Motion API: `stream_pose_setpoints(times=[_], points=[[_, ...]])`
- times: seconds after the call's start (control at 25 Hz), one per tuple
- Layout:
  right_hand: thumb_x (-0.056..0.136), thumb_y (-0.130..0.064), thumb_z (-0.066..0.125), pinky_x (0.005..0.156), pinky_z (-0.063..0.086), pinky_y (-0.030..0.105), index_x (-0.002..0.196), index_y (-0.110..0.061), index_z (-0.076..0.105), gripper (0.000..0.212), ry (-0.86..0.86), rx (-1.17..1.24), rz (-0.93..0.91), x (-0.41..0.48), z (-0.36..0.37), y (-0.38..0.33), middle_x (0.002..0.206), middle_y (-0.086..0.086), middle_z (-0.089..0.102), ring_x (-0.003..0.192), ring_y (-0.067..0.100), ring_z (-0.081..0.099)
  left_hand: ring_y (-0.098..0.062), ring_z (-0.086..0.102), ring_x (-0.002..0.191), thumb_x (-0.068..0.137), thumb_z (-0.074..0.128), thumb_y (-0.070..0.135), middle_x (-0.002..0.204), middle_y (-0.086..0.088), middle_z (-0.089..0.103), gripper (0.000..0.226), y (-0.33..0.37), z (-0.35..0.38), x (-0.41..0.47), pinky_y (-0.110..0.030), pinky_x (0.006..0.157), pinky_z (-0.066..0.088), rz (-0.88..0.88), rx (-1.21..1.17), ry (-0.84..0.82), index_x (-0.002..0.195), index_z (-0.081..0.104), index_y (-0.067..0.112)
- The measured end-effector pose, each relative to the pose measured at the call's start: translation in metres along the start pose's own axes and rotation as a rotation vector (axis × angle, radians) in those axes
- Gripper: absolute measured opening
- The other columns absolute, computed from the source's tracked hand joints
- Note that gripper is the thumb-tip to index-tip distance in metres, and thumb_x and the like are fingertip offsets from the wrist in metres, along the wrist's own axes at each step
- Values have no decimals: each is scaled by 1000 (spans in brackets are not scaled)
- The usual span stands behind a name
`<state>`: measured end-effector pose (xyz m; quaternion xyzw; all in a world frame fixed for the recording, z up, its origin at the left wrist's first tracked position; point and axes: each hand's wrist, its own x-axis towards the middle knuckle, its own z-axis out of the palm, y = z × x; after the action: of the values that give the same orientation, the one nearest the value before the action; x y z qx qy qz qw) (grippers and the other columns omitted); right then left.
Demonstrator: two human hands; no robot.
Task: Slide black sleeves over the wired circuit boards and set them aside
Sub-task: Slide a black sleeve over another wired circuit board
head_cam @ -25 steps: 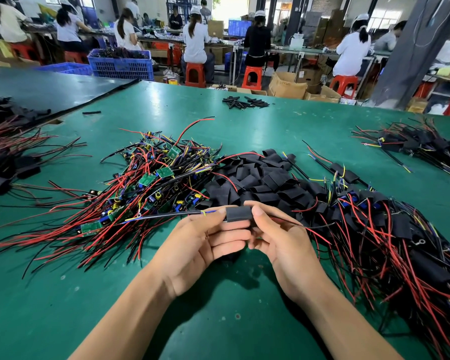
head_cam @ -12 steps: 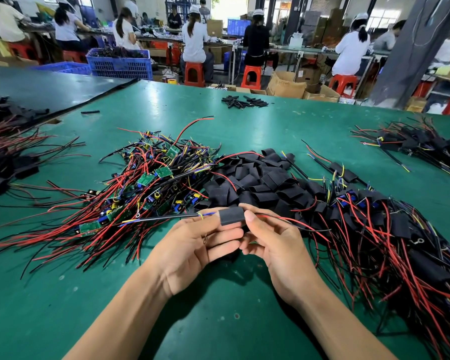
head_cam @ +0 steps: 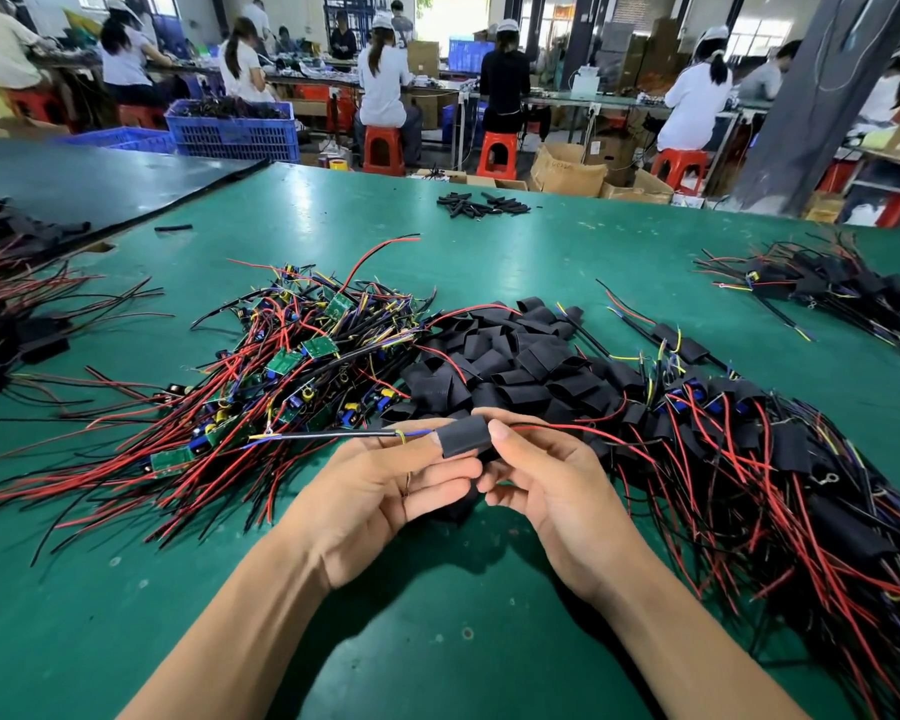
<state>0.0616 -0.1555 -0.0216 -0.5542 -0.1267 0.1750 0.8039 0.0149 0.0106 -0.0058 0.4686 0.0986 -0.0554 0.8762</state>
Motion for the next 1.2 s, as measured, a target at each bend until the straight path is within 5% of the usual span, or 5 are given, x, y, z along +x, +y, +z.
stream_pose_setpoints(times=[0.4,0.64,0.76,0.92,1.2], points=[[78,-36,77,54,46,23,97,-15,78,28,21,26,47,-1,4,0,80,10,67,57,16,56,-19,75,69,57,79,20,91,-19,76,37,-1,2,2,-22,55,57,22,86,64,92,80,7],[77,-51,76,41,16,19,68,-17,63,37,-174,-50,292,-6,2,-11,58,1,50,38,9,30,-8,35,33,75,73,6,49,1,52,25,0,-2,0,-16,37,21,35,250,-11,98,66,-1],[77,-43,70,41,16,19,66,-14,62,31,-166,-41,265,-8,5,-13,54,3,50,37,10,30,-9,32,35,73,78,18,49,-2,47,32,2,-2,-2,-17,38,22,26,204,-83,98,65,2],[68,-29,76,43,15,24,71,-14,55,26,109,170,27,-2,7,-19,56,5,56,36,10,33,-11,40,44,73,80,35,77,-2,64,34,3,-5,-1,-17,40,31,76,119,-98,98,76,12],[100,-46,49,46,26,24,93,-16,61,33,632,319,-310,7,-30,-41,68,-1,65,40,10,38,-14,39,42,88,68,17,71,-2,62,10,-3,-7,7,-19,38,27,163,312,216,89,71,7]])
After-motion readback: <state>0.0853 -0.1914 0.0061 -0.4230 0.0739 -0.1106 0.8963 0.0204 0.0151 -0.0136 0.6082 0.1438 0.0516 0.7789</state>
